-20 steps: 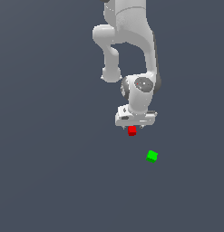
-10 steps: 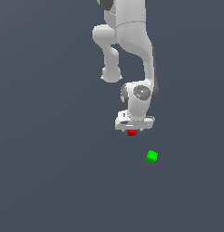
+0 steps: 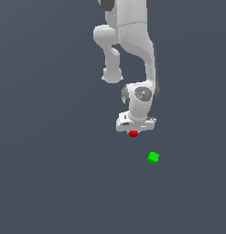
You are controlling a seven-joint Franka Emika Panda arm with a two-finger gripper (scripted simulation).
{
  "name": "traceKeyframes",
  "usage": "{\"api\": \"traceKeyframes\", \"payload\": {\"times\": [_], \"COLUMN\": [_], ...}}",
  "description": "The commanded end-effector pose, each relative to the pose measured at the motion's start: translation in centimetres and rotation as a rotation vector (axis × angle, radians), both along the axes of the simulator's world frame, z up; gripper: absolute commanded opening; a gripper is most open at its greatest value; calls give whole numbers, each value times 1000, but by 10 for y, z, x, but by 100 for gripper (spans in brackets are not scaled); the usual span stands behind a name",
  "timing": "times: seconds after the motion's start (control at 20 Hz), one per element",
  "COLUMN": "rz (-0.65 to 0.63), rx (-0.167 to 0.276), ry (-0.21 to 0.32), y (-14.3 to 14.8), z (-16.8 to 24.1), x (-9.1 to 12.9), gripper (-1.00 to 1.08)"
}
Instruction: Stack the red cube on top of the green cube.
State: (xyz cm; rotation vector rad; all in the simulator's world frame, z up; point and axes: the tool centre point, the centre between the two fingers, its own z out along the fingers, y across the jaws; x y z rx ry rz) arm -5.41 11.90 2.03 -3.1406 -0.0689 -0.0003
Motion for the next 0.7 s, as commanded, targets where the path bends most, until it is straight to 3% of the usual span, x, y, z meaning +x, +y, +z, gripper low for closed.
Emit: {"api": "traceKeyframes", "payload": {"times": [0.0,0.65], "rz": [-1,0], "rx": [0,0], "ry": [0,0], "y": [-1,0], "z": [0,40], "x": [0,-1], "gripper": [-100,-100]}}
